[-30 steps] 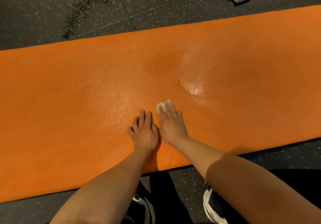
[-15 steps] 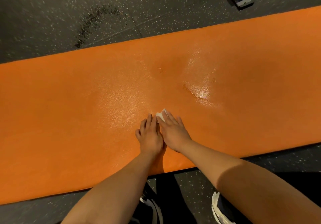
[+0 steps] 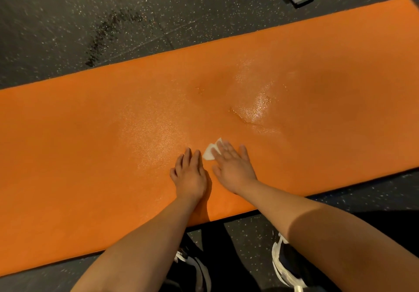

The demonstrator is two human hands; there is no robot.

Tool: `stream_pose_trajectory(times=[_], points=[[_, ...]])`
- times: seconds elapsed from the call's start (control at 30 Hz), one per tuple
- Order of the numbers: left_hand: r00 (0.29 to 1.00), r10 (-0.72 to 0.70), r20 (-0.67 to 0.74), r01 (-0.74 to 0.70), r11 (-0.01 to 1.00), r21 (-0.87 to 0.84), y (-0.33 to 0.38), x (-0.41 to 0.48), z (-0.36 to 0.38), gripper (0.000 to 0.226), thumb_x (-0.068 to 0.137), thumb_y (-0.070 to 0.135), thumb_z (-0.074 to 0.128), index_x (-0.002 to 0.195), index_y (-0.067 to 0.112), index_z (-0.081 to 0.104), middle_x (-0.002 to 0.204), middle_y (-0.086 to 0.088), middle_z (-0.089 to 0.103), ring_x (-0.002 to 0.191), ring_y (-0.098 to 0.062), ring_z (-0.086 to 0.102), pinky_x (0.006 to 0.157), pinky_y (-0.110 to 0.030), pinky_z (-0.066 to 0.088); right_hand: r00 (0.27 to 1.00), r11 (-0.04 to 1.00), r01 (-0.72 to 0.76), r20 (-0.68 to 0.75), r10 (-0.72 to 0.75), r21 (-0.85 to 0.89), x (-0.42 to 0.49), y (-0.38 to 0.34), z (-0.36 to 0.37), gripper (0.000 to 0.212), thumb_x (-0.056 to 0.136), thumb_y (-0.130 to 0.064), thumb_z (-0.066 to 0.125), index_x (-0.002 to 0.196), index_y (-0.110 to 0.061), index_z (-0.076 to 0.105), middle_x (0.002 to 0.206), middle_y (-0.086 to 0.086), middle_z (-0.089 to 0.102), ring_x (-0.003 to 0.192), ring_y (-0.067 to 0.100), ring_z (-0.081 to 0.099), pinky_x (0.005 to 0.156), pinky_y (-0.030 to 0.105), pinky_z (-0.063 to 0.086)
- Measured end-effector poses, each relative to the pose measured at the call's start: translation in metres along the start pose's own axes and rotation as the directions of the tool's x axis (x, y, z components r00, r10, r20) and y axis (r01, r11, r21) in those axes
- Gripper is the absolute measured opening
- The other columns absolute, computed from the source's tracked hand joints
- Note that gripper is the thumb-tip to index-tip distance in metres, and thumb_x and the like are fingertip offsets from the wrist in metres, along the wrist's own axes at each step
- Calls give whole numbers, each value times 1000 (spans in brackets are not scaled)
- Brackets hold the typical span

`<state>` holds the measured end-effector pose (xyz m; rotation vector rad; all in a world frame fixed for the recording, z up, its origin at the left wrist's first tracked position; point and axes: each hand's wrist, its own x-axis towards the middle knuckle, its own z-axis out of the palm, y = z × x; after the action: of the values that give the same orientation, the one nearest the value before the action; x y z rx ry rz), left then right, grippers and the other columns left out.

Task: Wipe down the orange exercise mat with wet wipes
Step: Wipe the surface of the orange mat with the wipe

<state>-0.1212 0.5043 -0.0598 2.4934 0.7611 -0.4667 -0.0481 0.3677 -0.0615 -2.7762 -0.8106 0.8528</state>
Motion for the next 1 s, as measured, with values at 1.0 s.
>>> stream_pose_trajectory(times=[1.0], points=[[997, 70, -18, -70, 997, 32, 27, 64, -7, 60, 99, 24, 45, 156, 31, 29, 168, 4, 9, 139, -30, 20, 112, -47, 16, 952, 947, -285, -76, 298, 148, 77, 29, -29, 62, 108, -39, 22, 162, -21, -2, 168, 4, -17, 153, 20, -22, 123, 52, -12]])
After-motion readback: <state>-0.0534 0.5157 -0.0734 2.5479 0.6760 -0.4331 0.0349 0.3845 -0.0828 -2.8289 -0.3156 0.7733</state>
